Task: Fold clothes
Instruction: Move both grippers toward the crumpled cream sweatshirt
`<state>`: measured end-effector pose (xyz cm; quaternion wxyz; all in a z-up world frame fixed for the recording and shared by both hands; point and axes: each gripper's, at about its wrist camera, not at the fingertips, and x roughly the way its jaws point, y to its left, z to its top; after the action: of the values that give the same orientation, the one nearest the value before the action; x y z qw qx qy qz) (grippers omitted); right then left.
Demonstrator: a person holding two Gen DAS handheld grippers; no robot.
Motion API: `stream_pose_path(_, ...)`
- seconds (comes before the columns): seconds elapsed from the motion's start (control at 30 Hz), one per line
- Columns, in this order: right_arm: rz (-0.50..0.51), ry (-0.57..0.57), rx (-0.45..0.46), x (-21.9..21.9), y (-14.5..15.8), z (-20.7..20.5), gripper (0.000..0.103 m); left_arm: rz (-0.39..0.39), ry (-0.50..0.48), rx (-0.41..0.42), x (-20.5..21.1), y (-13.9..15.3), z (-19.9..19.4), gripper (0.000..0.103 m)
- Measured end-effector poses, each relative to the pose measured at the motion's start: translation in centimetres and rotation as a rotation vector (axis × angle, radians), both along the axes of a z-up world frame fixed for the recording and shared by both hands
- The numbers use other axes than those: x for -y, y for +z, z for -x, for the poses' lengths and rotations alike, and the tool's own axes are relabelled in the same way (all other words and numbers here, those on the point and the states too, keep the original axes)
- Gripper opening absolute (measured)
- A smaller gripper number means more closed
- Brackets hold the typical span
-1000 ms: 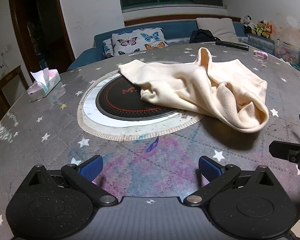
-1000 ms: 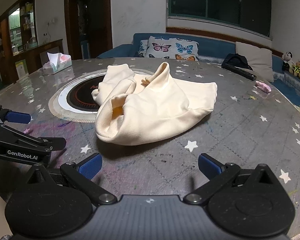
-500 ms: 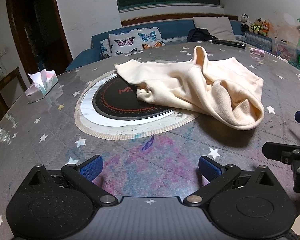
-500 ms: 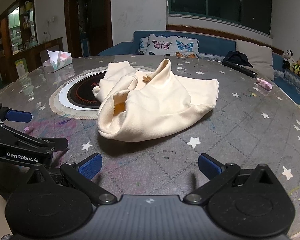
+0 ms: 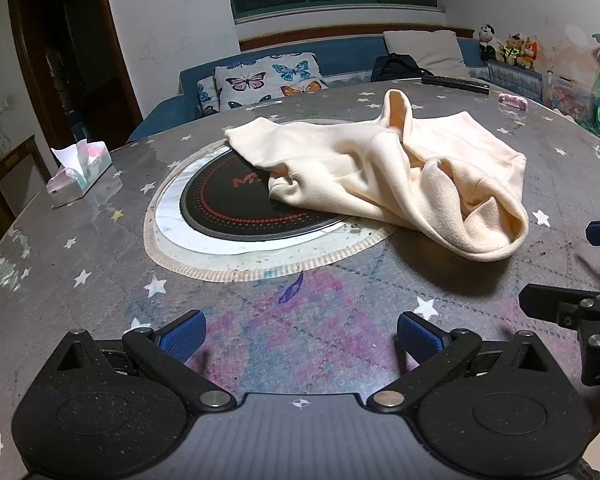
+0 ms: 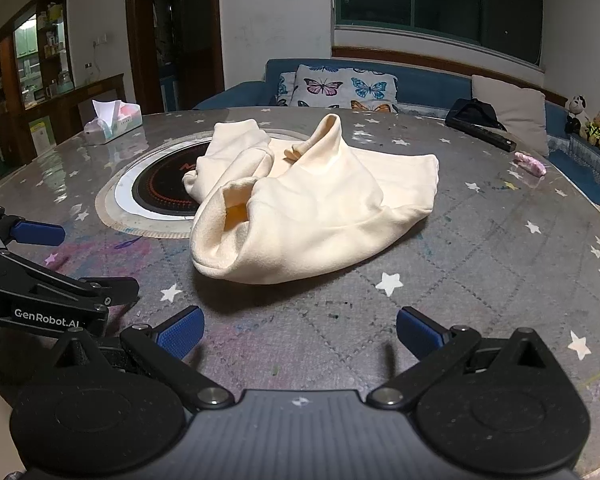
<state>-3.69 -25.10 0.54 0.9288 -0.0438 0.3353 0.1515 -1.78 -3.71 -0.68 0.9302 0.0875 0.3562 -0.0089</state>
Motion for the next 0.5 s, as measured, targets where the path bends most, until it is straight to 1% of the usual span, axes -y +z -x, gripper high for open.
stream_pose_path(0.5,-0.007,0.009,-0.014,-0.3,-0.2,-1.0,0.103,0.002,-0.01,-0.009,0.1,-0.2,-1.1,0.103)
